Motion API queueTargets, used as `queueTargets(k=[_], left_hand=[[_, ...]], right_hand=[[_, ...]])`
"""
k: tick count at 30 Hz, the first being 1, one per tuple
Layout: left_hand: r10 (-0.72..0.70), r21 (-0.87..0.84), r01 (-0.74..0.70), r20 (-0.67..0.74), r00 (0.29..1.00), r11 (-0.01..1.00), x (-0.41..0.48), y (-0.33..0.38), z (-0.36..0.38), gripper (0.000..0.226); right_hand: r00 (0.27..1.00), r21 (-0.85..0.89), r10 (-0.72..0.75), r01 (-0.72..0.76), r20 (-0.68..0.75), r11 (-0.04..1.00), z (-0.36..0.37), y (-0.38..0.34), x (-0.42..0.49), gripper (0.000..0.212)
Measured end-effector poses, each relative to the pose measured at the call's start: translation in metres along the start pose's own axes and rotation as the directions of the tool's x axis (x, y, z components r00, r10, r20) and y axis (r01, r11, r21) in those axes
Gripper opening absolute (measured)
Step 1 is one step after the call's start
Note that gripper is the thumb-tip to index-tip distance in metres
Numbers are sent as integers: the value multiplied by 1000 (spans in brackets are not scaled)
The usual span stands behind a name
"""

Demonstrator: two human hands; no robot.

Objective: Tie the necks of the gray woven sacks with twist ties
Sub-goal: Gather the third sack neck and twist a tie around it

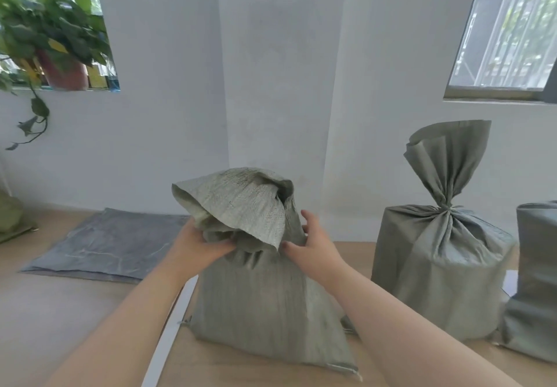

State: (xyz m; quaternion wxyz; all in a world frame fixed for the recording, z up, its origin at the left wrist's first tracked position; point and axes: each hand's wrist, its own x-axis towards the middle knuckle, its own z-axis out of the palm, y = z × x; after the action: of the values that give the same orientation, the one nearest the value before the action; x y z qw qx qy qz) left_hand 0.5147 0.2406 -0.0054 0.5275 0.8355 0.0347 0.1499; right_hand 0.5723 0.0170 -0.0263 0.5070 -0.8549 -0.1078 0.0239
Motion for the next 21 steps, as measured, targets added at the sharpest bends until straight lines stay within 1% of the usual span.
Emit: queueTargets(k=[2,3,4,5,6,7,8,9,10,12,13,15,16,18,20,21], left_hand=[[3,19,-3,-10,1000,1000,5,-2,2,46],[0,19,1,-7,1000,1000,6,-2,3,41],[-3,30,3,-12,1000,1000,8,-3,4,31],[-21,83,23,-22,1000,996,10,-5,6,20],[-63,124,67,-32,997,990,13,-7,8,23],[-127,161,131,-30,991,978,16,-9,10,36],[-194,198,197,-36,980,960,18,-11,10,42],[-238,227,242,-44,970,943,19,-14,9,43],[-289,217,300,-84,954,929,20,-17,8,39],[-369,197,409,-210,905,891,23,-19,7,31],[-399,172,451,-268,877,876,21,-15,8,36],[-371,105,423,-325,870,900,15,-7,10,48],[-372,64,413,-330,868,908,13,-3,11,46],[-344,-6,363,-333,878,932,6,4,12,34],[-310,-42,311,-278,909,949,-5,15,11,26],[-263,-70,254,-258,930,965,-11,21,11,27]], right_hand=[[1000,6,-2,2,-1,1000,4,6,2,80],[1000,-1,-7,7,-8,1000,5,8,2,73],[1000,-14,-13,13,-19,1000,6,10,3,66],[999,-28,-17,16,-30,999,6,11,4,60],[999,-37,-18,17,-39,999,7,12,4,54],[999,-35,-20,18,-45,999,7,12,4,44],[998,-35,-31,29,-51,999,8,12,3,33],[997,-39,-43,41,-59,998,8,13,1,23],[997,-36,-51,49,-64,998,8,13,-2,17],[997,-9,-47,47,-68,999,9,14,-8,11],[997,18,-45,46,-68,999,9,13,-12,8],[997,85,-35,41,-70,996,8,11,-20,5],[997,115,-27,35,-73,993,7,10,-24,6],[998,185,-8,19,-64,983,6,8,-34,8],[999,256,-4,13,-34,967,7,5,-47,16],[1000,287,-7,11,-14,958,8,3,-54,20]])
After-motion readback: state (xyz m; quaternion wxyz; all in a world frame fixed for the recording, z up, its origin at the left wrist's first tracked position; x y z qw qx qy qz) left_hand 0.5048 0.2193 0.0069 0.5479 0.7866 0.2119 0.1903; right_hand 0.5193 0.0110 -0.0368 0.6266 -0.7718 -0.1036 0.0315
